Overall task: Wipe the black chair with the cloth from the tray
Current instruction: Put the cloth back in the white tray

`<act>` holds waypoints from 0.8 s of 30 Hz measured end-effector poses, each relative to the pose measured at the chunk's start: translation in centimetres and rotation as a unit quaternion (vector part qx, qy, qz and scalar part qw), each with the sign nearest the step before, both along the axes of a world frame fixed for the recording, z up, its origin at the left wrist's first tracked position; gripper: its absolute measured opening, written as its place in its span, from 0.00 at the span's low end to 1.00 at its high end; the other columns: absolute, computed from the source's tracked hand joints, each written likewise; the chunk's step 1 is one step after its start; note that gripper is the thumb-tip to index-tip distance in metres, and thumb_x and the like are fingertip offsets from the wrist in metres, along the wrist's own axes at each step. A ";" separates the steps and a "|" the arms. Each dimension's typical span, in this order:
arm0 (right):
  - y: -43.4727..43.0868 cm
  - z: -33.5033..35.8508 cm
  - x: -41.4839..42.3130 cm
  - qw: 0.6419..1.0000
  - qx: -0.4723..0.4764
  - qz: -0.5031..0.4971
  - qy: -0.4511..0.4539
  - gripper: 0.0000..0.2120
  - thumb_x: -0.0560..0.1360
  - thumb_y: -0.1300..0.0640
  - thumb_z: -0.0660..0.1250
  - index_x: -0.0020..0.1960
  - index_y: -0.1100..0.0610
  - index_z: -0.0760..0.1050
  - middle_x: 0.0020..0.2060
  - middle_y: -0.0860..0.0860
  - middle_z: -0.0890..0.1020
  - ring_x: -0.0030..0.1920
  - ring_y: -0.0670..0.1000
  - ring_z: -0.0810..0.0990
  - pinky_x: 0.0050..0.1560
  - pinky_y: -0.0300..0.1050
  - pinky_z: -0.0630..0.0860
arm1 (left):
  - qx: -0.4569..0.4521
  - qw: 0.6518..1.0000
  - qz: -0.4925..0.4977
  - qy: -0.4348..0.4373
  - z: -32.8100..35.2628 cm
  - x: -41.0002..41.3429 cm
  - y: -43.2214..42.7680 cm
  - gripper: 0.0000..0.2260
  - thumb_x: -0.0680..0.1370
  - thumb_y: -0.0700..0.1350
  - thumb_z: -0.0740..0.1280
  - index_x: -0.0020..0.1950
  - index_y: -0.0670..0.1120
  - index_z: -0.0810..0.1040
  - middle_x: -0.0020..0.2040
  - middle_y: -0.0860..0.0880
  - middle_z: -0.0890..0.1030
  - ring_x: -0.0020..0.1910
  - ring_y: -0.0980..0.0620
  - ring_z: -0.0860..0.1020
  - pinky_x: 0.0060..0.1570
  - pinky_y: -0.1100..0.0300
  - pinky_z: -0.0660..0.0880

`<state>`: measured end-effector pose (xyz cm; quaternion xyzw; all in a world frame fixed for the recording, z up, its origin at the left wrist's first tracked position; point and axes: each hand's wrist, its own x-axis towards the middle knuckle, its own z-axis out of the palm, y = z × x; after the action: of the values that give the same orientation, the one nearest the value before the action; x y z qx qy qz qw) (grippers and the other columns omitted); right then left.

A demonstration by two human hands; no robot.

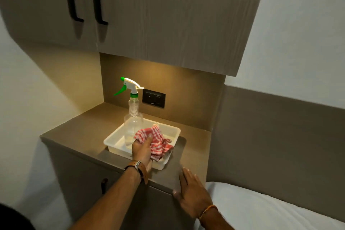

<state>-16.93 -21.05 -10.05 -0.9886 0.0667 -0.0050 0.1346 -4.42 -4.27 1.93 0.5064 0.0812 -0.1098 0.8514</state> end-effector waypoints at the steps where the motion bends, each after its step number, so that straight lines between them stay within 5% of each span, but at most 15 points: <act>1: -0.1 -0.6 0.1 1.000 -0.019 0.005 -0.008 0.44 0.77 0.26 0.47 0.85 0.49 0.42 0.85 0.49 0.48 0.84 0.53 0.48 0.79 0.48 0.37 | -0.014 1.000 -0.006 0.008 0.2 1.2 -0.7 0.16 0.82 0.44 0.71 0.70 0.44 0.78 0.60 0.43 0.86 0.56 0.41 0.85 0.63 0.37 0.80; 7: -0.1 -0.6 0.9 0.999 -0.042 0.008 -0.020 0.43 0.78 0.29 0.49 0.85 0.49 0.43 0.85 0.47 0.46 0.84 0.51 0.46 0.78 0.46 0.31 | -0.007 0.999 -0.009 0.047 -1.0 7.1 -4.4 0.19 0.82 0.36 0.68 0.73 0.40 0.75 0.65 0.39 0.83 0.62 0.36 0.82 0.67 0.36 0.77; 9: 0.1 0.0 0.5 0.993 -0.073 0.022 -0.086 0.42 0.76 0.30 0.56 0.83 0.51 0.60 0.83 0.49 0.60 0.82 0.51 0.61 0.78 0.46 0.33 | 0.011 0.998 0.000 0.066 -2.2 8.3 -4.9 0.18 0.81 0.34 0.69 0.71 0.39 0.77 0.63 0.37 0.84 0.59 0.34 0.83 0.64 0.36 0.79; 11: 0.4 0.9 0.1 0.995 -0.080 0.017 -0.053 0.40 0.65 0.28 0.68 0.69 0.52 0.81 0.70 0.50 0.81 0.68 0.50 0.81 0.74 0.47 0.43 | 0.062 0.996 0.005 0.067 -3.3 9.1 -5.2 0.16 0.80 0.33 0.69 0.68 0.37 0.79 0.60 0.37 0.85 0.58 0.35 0.84 0.63 0.38 0.80; 14: 0.5 1.0 0.5 0.995 -0.097 0.008 -0.028 0.42 0.56 0.26 0.74 0.62 0.52 0.86 0.62 0.48 0.86 0.61 0.49 0.86 0.72 0.48 0.46 | 0.272 0.961 -0.031 -0.022 -4.1 9.5 -5.5 0.08 0.81 0.38 0.69 0.59 0.41 0.83 0.54 0.40 0.87 0.54 0.38 0.85 0.59 0.46 0.81; 17: 0.4 1.3 0.7 0.996 -0.093 -0.008 0.013 0.43 0.55 0.24 0.74 0.60 0.51 0.86 0.61 0.48 0.86 0.59 0.48 0.87 0.72 0.49 0.45 | 0.467 0.864 -0.124 -0.145 -4.2 9.4 -5.6 0.07 0.83 0.50 0.66 0.53 0.49 0.81 0.46 0.50 0.86 0.45 0.49 0.84 0.55 0.52 0.82; 18: 0.5 1.5 0.7 0.995 -0.092 -0.012 0.027 0.43 0.54 0.24 0.74 0.60 0.51 0.86 0.61 0.48 0.86 0.59 0.48 0.87 0.72 0.49 0.45 | 0.548 0.797 -0.165 -0.191 -4.1 9.5 -5.5 0.09 0.83 0.53 0.64 0.54 0.50 0.81 0.47 0.51 0.86 0.48 0.49 0.84 0.59 0.49 0.80; 20: 0.6 1.7 0.7 0.995 -0.085 -0.013 0.041 0.44 0.53 0.23 0.74 0.59 0.51 0.87 0.60 0.47 0.87 0.58 0.48 0.87 0.73 0.49 0.45 | 0.688 0.621 -0.259 -0.272 -4.1 9.9 -5.6 0.17 0.78 0.53 0.67 0.67 0.53 0.78 0.64 0.48 0.83 0.68 0.42 0.78 0.74 0.38 0.65; 21: 0.7 1.6 0.6 0.995 -0.085 -0.010 0.045 0.44 0.53 0.23 0.74 0.59 0.51 0.87 0.60 0.47 0.87 0.57 0.48 0.87 0.74 0.49 0.44 | 0.709 0.567 -0.309 -0.284 -4.2 10.0 -5.6 0.27 0.75 0.52 0.67 0.74 0.53 0.72 0.74 0.47 0.76 0.78 0.40 0.68 0.77 0.32 0.55; 24: 0.6 1.7 0.4 0.994 -0.097 -0.002 0.057 0.44 0.52 0.24 0.76 0.58 0.51 0.87 0.59 0.48 0.87 0.56 0.49 0.88 0.76 0.49 0.42 | 0.714 0.493 -0.390 -0.308 -3.9 10.4 -5.3 0.33 0.77 0.55 0.62 0.81 0.49 0.64 0.86 0.50 0.55 0.85 0.40 0.45 0.77 0.29 0.43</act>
<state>-16.54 -20.43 -8.32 -0.9956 0.0752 0.0447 0.0345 5.99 -9.61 -2.00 0.9231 -0.3418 -0.1719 0.0399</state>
